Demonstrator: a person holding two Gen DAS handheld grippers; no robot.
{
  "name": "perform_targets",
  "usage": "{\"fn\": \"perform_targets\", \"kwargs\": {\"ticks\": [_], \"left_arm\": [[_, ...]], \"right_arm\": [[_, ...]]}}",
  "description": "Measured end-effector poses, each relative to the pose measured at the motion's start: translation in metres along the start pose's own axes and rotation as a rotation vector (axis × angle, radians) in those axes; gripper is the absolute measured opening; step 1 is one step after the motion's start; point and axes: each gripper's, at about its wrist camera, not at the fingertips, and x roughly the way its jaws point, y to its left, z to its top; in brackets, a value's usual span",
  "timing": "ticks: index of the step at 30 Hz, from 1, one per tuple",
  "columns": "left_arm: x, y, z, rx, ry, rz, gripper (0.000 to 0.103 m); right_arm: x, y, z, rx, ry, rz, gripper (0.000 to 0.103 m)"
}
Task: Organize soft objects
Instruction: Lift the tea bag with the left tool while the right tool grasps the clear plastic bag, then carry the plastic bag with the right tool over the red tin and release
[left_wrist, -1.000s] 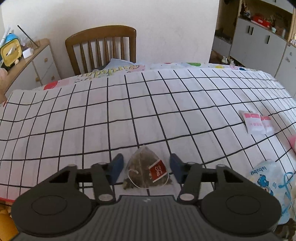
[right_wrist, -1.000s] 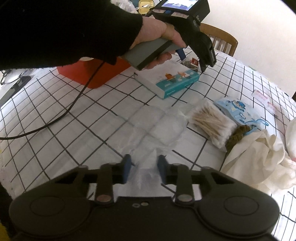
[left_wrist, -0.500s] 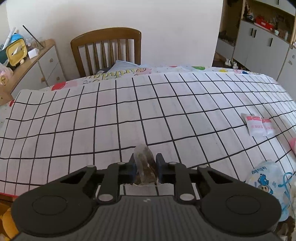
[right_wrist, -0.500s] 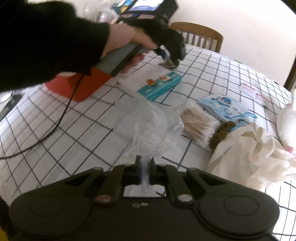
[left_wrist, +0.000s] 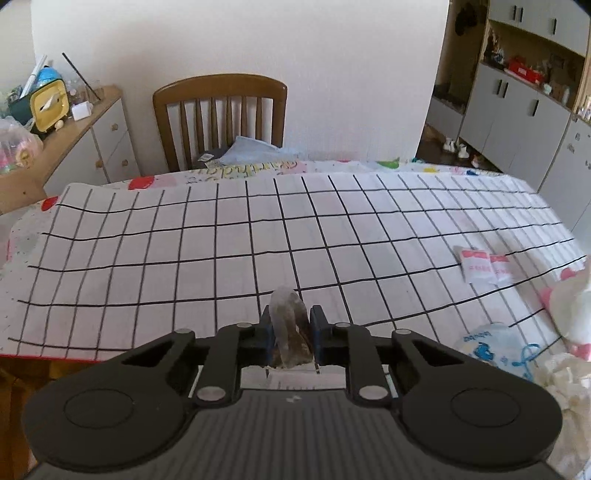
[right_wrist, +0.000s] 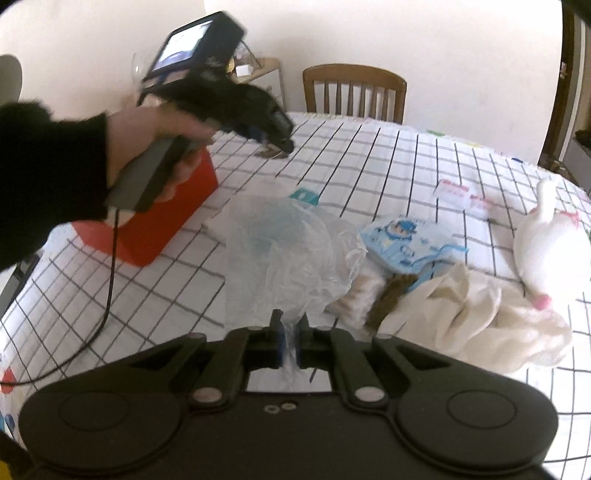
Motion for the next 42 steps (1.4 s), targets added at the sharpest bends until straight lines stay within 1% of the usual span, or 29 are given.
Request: {"fn": "perform_targets", "kwargs": {"ticks": [3, 7, 13, 18, 21, 31, 33, 39, 42], "left_arm": [[-0.017, 0.005, -0.001, -0.009, -0.008, -0.003, 0.019], [-0.042, 0.011, -0.004, -0.020, -0.022, -0.003, 0.019], [-0.082, 0.026, -0.011, -0.038, -0.044, 0.006, 0.019], [-0.110, 0.044, -0.021, -0.058, -0.056, 0.019, 0.019], [-0.124, 0.058, -0.027, -0.073, -0.063, 0.039, 0.019], [-0.151, 0.103, -0.053, -0.109, -0.049, 0.076, 0.019], [-0.151, 0.111, -0.059, -0.106, -0.039, 0.084, 0.019], [-0.152, 0.133, -0.074, -0.125, -0.015, 0.082, 0.019], [-0.152, 0.142, -0.082, -0.133, 0.000, 0.076, 0.019]], "right_arm": [[-0.004, 0.001, 0.009, -0.015, -0.023, -0.018, 0.005], [-0.012, -0.001, 0.024, -0.010, -0.049, -0.012, 0.005], [-0.021, 0.006, 0.045, 0.005, -0.075, 0.023, 0.005], [-0.022, 0.023, 0.063, -0.016, -0.084, 0.061, 0.005], [-0.018, 0.034, 0.076, -0.026, -0.086, 0.085, 0.005], [0.003, 0.082, 0.115, -0.065, -0.075, 0.166, 0.005], [0.011, 0.093, 0.121, -0.084, -0.067, 0.168, 0.005], [0.043, 0.120, 0.140, -0.087, -0.032, 0.169, 0.005], [0.062, 0.134, 0.145, -0.104, -0.006, 0.150, 0.005]]}}
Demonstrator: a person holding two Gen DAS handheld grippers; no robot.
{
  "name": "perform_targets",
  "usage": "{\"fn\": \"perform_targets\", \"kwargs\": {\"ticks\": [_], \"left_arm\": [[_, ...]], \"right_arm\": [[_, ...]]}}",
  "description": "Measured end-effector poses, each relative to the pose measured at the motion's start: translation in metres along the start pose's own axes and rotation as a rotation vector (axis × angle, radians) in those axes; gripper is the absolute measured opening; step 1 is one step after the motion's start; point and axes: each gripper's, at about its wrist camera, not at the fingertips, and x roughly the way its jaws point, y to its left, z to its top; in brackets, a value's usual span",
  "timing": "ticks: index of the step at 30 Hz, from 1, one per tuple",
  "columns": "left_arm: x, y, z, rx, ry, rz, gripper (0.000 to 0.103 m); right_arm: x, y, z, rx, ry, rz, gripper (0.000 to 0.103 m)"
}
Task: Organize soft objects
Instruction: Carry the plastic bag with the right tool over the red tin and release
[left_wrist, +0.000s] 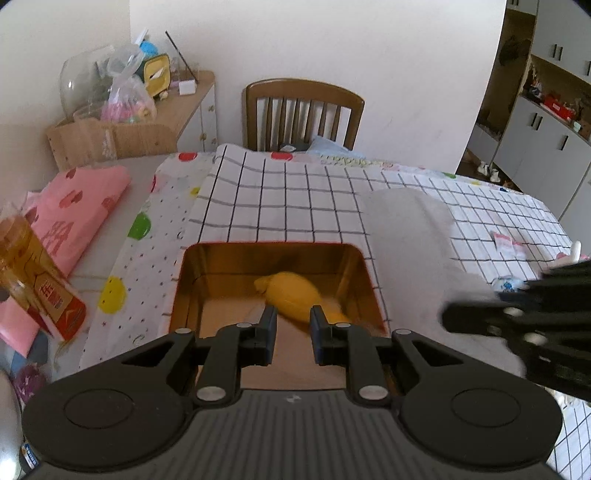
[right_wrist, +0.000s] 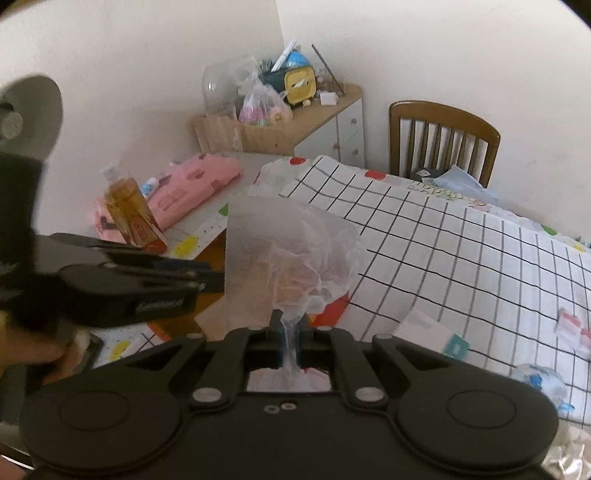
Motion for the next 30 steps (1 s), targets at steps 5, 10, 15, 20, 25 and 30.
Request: {"fn": "perform_targets", "kwargs": {"ticks": [5, 10, 15, 20, 25, 30], "left_arm": [[0.003, 0.016, -0.007, -0.018, 0.021, 0.004, 0.019], [0.005, 0.031, -0.009, -0.035, 0.036, 0.002, 0.019], [0.007, 0.043, -0.012, -0.044, 0.046, 0.004, 0.019], [0.008, 0.051, -0.013, -0.057, 0.050, -0.001, 0.019], [0.008, 0.054, -0.014, -0.053, 0.053, -0.006, 0.019], [0.008, 0.055, -0.015, -0.041, 0.055, -0.013, 0.020]], "right_arm": [[0.042, 0.013, 0.005, 0.002, 0.074, -0.004, 0.005], [0.072, 0.023, 0.007, -0.004, 0.113, -0.007, 0.006], [0.090, 0.027, 0.008, -0.009, 0.131, 0.002, 0.007], [0.106, 0.026, 0.009, -0.004, 0.149, -0.010, 0.008], [0.120, 0.026, 0.006, -0.012, 0.178, -0.013, 0.010], [0.129, 0.028, 0.003, -0.025, 0.195, -0.027, 0.016]]}}
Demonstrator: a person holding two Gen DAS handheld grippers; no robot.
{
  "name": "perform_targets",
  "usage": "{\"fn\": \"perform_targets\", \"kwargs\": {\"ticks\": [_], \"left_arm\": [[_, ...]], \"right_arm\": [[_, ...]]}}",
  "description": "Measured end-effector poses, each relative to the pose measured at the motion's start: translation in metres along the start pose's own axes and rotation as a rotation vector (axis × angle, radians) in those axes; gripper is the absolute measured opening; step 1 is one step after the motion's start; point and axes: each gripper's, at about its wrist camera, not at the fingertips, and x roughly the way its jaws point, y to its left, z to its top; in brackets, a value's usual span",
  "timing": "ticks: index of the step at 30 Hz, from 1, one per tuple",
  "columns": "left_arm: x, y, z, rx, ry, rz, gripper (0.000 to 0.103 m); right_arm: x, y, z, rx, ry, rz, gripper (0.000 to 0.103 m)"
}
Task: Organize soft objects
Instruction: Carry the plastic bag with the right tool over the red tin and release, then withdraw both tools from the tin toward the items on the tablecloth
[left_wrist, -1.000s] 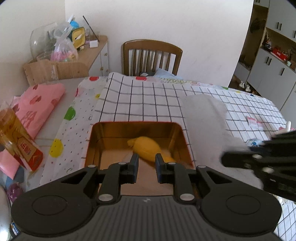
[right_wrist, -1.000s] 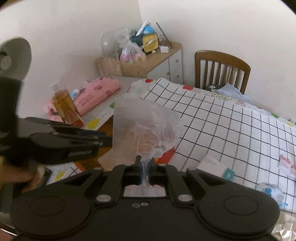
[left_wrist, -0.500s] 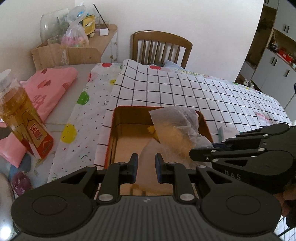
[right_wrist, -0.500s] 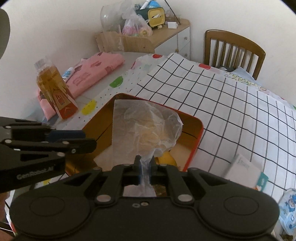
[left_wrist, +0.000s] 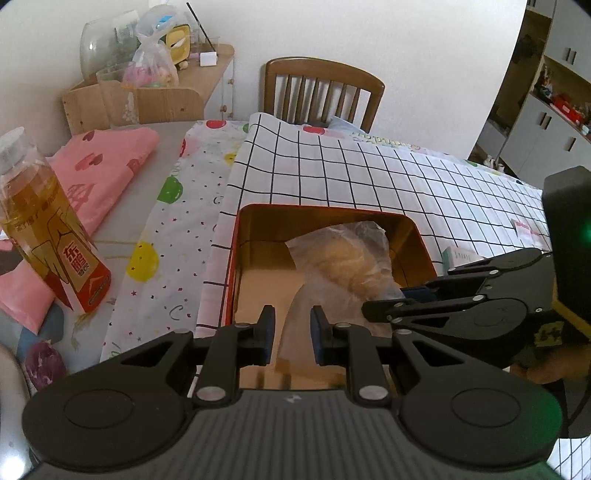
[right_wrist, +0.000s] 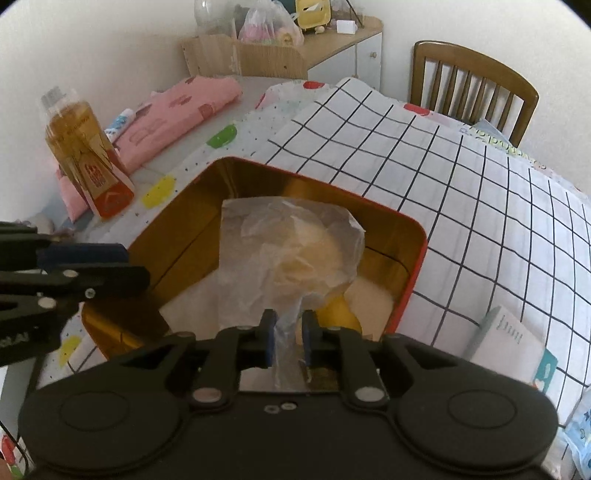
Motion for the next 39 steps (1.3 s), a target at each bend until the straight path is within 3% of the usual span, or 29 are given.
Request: {"fn": "perform_targets", "kwargs": {"ticks": [5, 9, 15, 23, 27, 39], "left_arm": [[0.000, 0.000, 0.000, 0.010, -0.001, -0.004, 0.020], [-0.002, -0.001, 0.000, 0.012, -0.007, -0.011, 0.020], [-0.009, -0.003, 0.002, 0.018, -0.029, -0.012, 0.020], [-0.023, -0.012, 0.005, 0.047, -0.063, -0.011, 0.020], [-0.033, -0.021, 0.006, 0.068, -0.090, -0.014, 0.020], [-0.057, -0.056, 0.008, 0.098, -0.155, -0.032, 0.020]], "right_arm": [[0.003, 0.000, -0.002, -0.021, 0.004, -0.006, 0.024], [-0.004, 0.000, -0.004, -0.023, -0.016, 0.014, 0.040], [-0.021, 0.005, -0.008, -0.048, -0.050, 0.024, 0.054], [-0.056, -0.004, -0.013, -0.011, -0.125, 0.042, 0.063], [-0.074, -0.008, -0.017, -0.002, -0.165, 0.054, 0.073], [-0.134, -0.026, -0.047, 0.039, -0.292, 0.067, 0.079]]}}
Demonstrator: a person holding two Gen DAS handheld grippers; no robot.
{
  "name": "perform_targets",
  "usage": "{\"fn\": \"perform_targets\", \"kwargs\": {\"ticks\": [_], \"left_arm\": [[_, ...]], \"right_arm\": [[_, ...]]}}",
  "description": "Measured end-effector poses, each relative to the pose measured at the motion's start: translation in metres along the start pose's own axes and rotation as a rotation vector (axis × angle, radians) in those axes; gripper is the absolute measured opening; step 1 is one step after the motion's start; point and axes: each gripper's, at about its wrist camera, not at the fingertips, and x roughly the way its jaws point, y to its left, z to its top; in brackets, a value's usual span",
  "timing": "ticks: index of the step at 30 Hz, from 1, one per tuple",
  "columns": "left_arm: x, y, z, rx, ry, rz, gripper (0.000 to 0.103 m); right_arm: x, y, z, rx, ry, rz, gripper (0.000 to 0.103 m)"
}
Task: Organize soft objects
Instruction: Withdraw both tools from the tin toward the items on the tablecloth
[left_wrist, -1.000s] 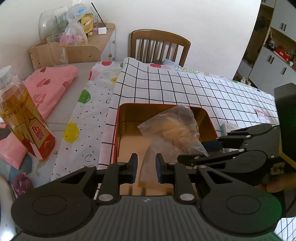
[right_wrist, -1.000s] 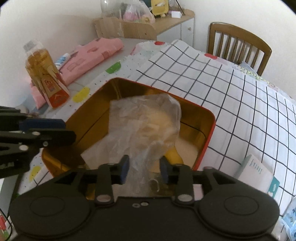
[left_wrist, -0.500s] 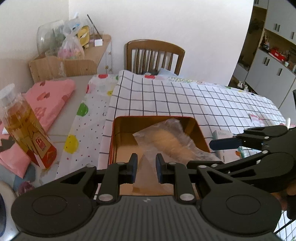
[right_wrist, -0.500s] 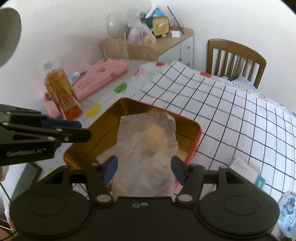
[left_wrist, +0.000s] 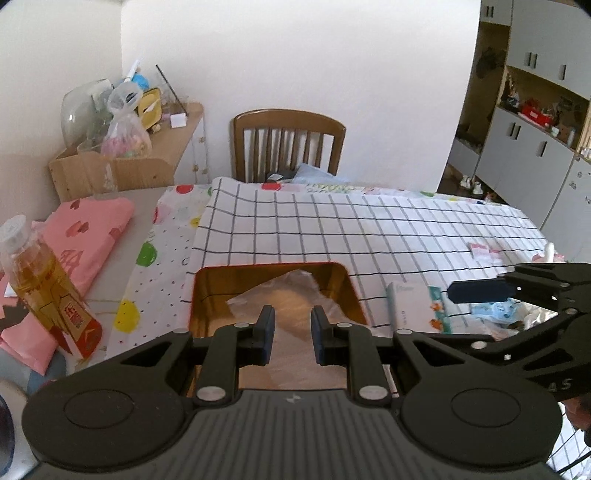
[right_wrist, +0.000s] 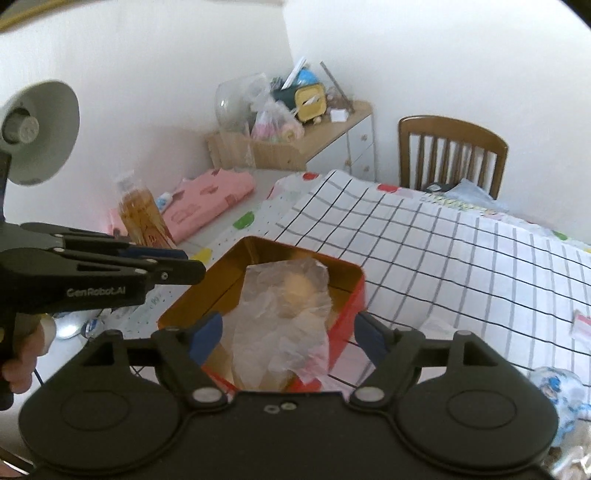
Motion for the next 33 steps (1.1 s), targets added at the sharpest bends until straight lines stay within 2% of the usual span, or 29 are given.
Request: {"fn": "perform_targets", "kwargs": {"ticks": [3, 4, 6, 7, 8, 13, 19, 25, 28, 33], "left_arm": [[-0.002, -0.010, 0.001, -0.002, -0.003, -0.015, 0.020], [-0.003, -0.014, 0.001, -0.004, -0.005, -0.021, 0.024], [-0.005, -0.021, 0.002, -0.008, -0.012, -0.034, 0.037], [-0.007, -0.024, 0.001, -0.010, -0.017, -0.039, 0.055], [-0.008, -0.028, 0.001, -0.011, -0.025, -0.045, 0.066], [-0.012, -0.050, 0.001, 0.008, -0.038, -0.056, 0.067], [-0.015, -0.083, -0.001, 0.031, -0.061, -0.091, 0.083], [-0.013, -0.121, -0.003, 0.056, -0.079, -0.148, 0.086], [-0.007, -0.140, -0.006, 0.069, -0.077, -0.169, 0.093], [0.005, -0.168, -0.013, 0.057, -0.072, -0.201, 0.097]], "right_arm": [[-0.020, -0.007, -0.007, 0.004, -0.039, -0.023, 0.080], [-0.027, -0.010, -0.010, 0.008, -0.056, -0.032, 0.081], [-0.041, -0.017, -0.017, 0.022, -0.079, -0.047, 0.082], [-0.047, -0.020, -0.020, 0.029, -0.087, -0.053, 0.083], [-0.054, -0.023, -0.023, 0.032, -0.094, -0.061, 0.083], [-0.087, -0.038, -0.043, 0.033, -0.121, -0.104, 0.085], [-0.127, -0.064, -0.070, 0.057, -0.137, -0.167, 0.092], [-0.160, -0.094, -0.100, 0.088, -0.127, -0.222, 0.101], [-0.169, -0.109, -0.111, 0.110, -0.115, -0.240, 0.102], [-0.182, -0.132, -0.127, 0.143, -0.105, -0.262, 0.102]]}}
